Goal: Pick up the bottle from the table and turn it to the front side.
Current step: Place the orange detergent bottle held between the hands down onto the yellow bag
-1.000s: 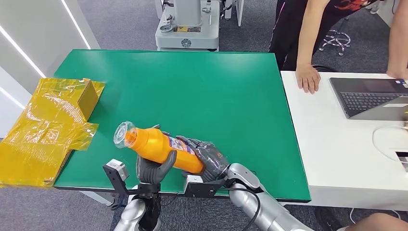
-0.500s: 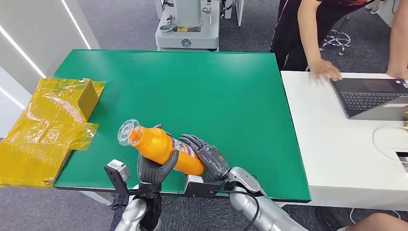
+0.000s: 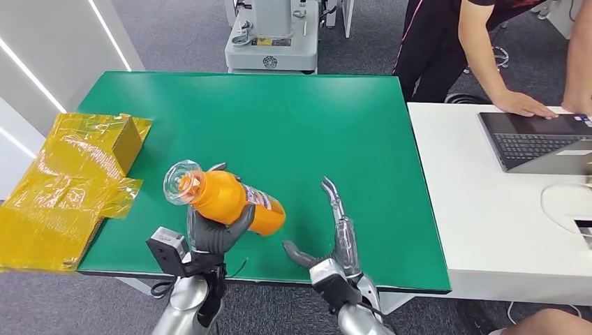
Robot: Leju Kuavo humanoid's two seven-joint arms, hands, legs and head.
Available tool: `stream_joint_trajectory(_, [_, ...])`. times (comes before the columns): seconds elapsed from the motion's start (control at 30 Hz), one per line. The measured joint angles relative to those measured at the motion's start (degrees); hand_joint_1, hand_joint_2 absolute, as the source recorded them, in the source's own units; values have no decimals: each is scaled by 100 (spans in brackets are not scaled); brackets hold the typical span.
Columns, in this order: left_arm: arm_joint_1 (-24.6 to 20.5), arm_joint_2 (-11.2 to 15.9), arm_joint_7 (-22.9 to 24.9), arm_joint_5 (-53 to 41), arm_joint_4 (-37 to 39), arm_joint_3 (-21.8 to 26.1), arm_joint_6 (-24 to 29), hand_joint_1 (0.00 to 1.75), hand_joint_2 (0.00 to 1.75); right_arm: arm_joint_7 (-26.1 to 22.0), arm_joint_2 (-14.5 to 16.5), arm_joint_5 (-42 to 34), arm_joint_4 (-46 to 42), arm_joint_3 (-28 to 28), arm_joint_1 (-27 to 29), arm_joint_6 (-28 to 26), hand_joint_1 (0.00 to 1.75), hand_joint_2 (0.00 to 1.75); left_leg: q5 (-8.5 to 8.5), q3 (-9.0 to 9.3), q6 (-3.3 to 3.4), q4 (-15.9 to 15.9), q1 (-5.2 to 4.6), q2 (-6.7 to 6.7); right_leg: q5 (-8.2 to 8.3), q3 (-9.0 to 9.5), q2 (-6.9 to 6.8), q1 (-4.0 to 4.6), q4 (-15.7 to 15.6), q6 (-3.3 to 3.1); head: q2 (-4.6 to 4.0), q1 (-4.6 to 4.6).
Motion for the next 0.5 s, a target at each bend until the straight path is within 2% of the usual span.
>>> stream_joint_trajectory(0.1, [-150, 296, 114, -967, -318, 48, 229, 175, 175, -31, 1, -34, -555, 13, 249, -66, 0, 175, 2, 1, -2, -4, 1, 0, -1, -1, 0, 1, 2, -2, 0, 0])
stream_joint_trajectory(0.23, [-532, 826, 508, -2368, -519, 109, 482, 175, 175, 12, 1, -93, -1041, 14, 449, 23, 0, 175, 10, 3, -14, -6, 3, 0, 2, -3, 0, 2, 6, -6, 0, 0])
stream_joint_trajectory(0.37, [-1064, 1344, 1011, -3451, -490, 116, 538, 175, 175, 62, 1, -110, -1330, 2, 582, 149, 0, 175, 17, 3, -20, -6, 4, 0, 5, -5, 0, 3, 7, -10, -1, 1])
stream_joint_trajectory(0.5, [-1795, 1870, 1432, -4327, -111, 59, 459, 175, 175, 118, 2, -71, -1552, -39, 666, 245, 0, 175, 23, 3, -24, -5, 5, 1, 9, -6, 2, 3, 9, -15, 0, 1])
